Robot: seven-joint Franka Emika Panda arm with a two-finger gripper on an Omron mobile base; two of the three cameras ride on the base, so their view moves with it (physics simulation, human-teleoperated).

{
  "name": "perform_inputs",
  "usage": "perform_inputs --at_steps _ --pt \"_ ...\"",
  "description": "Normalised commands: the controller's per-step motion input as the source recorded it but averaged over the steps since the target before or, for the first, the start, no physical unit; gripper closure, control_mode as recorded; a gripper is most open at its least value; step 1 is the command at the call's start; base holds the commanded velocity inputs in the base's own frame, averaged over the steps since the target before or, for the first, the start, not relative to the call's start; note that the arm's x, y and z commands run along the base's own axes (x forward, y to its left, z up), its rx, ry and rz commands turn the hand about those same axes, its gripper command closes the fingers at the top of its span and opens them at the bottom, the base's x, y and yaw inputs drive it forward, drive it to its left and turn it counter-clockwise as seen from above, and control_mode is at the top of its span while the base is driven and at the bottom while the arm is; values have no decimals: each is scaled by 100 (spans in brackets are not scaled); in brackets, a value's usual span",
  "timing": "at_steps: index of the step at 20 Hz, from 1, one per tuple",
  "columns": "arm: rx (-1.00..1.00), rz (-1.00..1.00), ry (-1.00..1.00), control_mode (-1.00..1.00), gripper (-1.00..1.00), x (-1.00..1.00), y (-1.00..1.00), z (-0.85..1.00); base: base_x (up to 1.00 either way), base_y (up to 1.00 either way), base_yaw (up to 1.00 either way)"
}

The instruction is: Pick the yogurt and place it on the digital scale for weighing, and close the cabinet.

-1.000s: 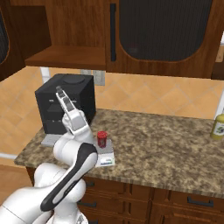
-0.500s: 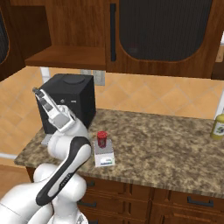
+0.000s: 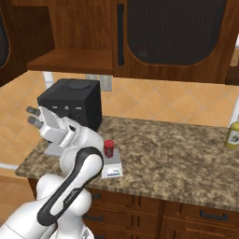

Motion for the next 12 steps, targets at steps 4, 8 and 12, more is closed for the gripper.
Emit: perform_inputs --at_steps 4,8,12 --pt "7 -56 -36 -100 -100 -88 32 -65 0 0 0" --pt "25 -75 -35 -100 -100 -29 49 -97 0 0 0" --pt "37 -67 -42 -100 -100 -3 41 -76 0 0 0"
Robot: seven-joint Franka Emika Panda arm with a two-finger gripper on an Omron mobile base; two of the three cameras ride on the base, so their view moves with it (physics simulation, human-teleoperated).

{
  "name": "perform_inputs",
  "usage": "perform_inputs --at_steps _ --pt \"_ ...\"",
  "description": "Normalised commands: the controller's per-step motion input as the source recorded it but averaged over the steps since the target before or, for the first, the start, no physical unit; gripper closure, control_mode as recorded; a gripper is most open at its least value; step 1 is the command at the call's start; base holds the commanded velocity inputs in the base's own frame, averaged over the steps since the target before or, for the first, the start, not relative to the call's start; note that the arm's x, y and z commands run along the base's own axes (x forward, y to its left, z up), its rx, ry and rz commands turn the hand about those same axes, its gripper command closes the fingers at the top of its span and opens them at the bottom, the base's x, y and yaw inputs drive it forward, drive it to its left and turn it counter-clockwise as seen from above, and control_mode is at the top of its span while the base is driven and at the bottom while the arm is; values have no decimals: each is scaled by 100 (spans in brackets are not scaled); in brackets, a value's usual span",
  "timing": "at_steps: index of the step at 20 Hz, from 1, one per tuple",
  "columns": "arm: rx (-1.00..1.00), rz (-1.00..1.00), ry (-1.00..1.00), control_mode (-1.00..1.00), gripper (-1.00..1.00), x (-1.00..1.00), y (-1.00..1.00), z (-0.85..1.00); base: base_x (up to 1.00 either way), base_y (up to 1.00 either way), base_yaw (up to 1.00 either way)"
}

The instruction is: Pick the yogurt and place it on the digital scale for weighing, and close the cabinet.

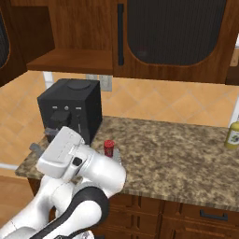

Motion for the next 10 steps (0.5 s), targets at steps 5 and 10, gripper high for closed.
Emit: perform_inputs --at_steps 5,10 --pt "21 -60 -41 -100 -100 0 74 -56 0 0 0" --pt "3 -38 -26 -100 -100 -15 100 -69 0 0 0"
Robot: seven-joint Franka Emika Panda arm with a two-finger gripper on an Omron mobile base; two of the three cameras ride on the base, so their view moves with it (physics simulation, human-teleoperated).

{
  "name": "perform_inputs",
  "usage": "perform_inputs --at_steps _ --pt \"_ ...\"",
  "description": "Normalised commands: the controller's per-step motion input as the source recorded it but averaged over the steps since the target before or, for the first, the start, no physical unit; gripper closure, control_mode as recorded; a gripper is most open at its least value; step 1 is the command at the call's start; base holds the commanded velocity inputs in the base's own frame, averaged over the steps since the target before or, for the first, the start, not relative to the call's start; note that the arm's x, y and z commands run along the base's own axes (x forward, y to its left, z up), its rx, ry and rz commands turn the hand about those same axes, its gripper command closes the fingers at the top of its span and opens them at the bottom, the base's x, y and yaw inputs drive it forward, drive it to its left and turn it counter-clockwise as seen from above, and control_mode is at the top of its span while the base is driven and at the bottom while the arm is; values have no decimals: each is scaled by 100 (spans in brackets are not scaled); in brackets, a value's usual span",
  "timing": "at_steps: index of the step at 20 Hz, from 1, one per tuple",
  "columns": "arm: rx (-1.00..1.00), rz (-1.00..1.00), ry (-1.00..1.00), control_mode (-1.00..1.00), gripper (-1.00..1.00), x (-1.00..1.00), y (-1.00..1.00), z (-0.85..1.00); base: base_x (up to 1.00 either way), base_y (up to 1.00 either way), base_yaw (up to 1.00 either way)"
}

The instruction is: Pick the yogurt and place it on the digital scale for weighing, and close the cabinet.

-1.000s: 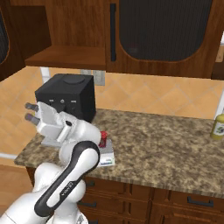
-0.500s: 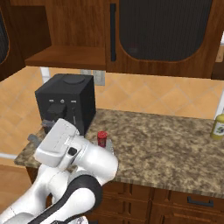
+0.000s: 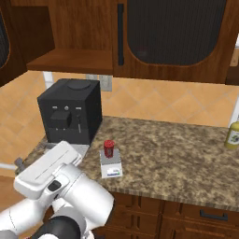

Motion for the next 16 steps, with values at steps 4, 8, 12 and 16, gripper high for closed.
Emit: perform_inputs --at_steps 4,8,12,16 --pt "9 -37 -35 -100 -100 -34 100 -64 0 0 0" --pt "9 -36 -33 -100 -100 -10 100 -68 0 0 0" --pt "11 -25 -31 -100 -100 18 100 -58 0 0 0" --pt "7 -28 -39 -100 -100 20 100 -6 0 0 0"
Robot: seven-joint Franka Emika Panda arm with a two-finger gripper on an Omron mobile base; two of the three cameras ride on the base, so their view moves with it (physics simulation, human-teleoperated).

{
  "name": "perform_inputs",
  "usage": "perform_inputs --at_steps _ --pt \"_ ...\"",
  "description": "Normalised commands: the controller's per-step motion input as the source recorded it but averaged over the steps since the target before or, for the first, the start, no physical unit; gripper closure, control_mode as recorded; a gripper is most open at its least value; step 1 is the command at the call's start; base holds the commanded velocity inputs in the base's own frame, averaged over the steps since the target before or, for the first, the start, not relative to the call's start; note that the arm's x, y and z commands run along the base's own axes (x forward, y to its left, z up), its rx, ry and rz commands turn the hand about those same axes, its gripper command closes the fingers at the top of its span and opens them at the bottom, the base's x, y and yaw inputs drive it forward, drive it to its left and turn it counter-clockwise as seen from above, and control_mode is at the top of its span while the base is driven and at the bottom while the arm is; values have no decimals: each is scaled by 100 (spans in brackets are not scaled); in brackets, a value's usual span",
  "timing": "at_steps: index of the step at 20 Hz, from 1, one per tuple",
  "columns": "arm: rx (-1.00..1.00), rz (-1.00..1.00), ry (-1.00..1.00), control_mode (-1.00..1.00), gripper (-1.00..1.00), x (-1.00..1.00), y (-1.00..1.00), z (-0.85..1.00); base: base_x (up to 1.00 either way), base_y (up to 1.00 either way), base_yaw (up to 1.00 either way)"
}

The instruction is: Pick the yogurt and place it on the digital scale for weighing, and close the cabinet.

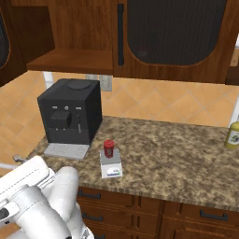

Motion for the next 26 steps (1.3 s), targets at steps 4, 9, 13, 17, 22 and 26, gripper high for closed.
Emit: perform_inputs --at_steps 4,9,13,17,22,26 --pt "1 -42 -42 -100 -100 -3 100 -4 0 0 0" --pt "-2 -49 -42 -100 -100 -19 100 -24 0 0 0" --pt "-5 -37 -28 -100 -100 0 100 -45 0 0 0" --pt "-4 -36 -30 -100 -100 0 100 -8 0 0 0" --pt "-3 -36 -21 -100 -100 0 100 10 0 0 0" --pt "-4 -44 -4 -100 -100 34 100 27 0 0 0"
